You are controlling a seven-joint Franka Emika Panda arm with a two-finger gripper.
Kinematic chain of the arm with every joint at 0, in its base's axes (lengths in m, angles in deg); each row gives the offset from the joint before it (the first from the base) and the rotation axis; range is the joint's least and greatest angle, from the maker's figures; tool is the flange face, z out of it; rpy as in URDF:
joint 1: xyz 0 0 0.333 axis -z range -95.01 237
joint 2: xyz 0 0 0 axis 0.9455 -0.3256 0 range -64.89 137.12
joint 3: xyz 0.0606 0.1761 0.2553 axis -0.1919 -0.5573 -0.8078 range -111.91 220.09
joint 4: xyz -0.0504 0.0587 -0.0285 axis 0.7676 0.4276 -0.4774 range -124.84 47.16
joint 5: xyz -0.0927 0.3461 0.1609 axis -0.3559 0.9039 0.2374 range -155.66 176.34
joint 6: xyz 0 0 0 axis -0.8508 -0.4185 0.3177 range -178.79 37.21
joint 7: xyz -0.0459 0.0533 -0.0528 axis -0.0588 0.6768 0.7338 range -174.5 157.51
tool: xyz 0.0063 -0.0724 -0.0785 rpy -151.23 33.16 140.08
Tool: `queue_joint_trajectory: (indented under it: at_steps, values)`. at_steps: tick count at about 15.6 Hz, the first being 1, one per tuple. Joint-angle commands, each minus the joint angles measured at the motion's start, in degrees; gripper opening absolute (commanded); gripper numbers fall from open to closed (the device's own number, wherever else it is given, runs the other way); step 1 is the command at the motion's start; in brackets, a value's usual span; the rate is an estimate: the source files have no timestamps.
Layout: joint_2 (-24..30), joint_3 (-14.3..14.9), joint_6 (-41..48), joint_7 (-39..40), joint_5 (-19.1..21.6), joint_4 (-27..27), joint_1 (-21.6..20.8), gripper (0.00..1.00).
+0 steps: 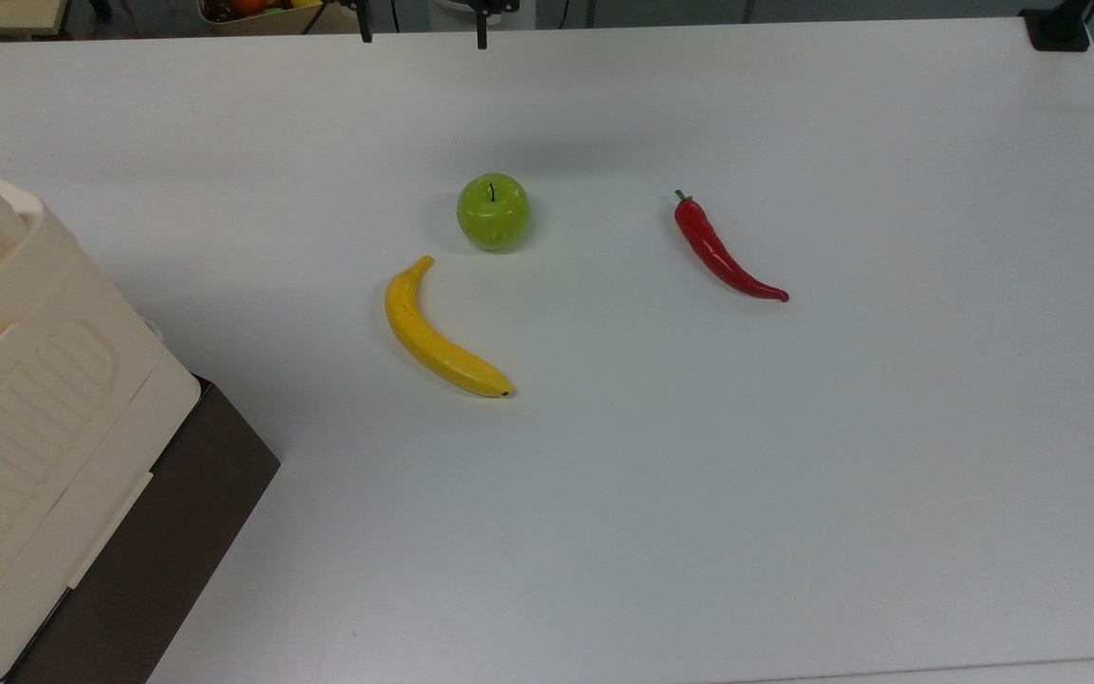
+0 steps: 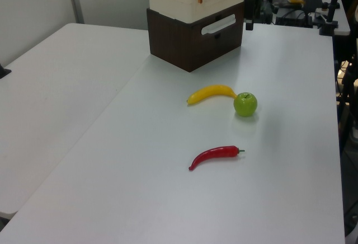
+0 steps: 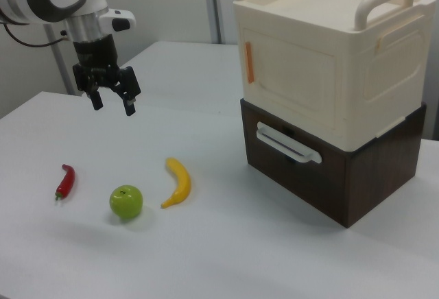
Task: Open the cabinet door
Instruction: 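Move the gripper toward the cream cabinet's front door edge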
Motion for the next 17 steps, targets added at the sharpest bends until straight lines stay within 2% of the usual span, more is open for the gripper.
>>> queue_joint_trajectory:
  at_steps: [1,4,7,9,13,17]
  values:
    - [-1.0,0.7,-0.3,0.0,0.1,0.3,0.1,1.00]
    - [-1.5,0.7,-0.6,-0.5,-0.1,0.4,0.1,1.00]
    - [-2.4,1.0,-4.6,-0.7,-0.9,0.4,0.6,1.00]
    - [-3.9,1.0,-7.1,-1.4,-0.9,2.0,2.8,1.00]
    - [-7.8,1.0,-12.0,-7.1,-2.8,8.9,7.9,1.00]
    - [-9.8,2.4,-22.9,-13.4,-6.5,9.8,9.6,1.00]
